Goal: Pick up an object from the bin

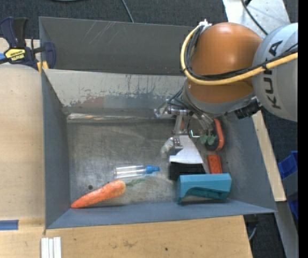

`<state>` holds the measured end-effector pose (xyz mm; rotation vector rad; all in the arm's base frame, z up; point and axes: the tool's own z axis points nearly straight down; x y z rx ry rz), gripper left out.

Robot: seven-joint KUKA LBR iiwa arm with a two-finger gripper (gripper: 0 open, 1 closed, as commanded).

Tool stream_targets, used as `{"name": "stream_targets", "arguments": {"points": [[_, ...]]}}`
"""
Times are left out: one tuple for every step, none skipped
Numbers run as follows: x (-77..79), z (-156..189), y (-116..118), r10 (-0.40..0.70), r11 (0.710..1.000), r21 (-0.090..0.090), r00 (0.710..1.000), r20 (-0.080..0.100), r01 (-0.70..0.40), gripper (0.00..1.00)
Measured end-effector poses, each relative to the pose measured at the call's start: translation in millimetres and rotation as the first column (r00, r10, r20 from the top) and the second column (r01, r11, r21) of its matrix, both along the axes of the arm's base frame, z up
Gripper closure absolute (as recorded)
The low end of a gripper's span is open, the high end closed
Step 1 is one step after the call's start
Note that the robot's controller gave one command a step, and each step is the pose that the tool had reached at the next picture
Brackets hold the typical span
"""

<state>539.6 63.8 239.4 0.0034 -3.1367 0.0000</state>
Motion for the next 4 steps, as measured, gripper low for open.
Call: {"name": "stream_targets", "arguments": {"points": [[1.5,4,0,-0.002,1.000,0.001,1.000,0.008,0.002,0.00],[-9.6,-28,2,0.078,0.997,0.000,0.997,0.013,-0.078,0.00],[4.7,-77,11,0.131,0.991,0.000,0.991,0.014,-0.131,0.00],[9.8,-92,14,0.145,0.989,0.000,0.989,0.014,-0.145,0.00]]}}
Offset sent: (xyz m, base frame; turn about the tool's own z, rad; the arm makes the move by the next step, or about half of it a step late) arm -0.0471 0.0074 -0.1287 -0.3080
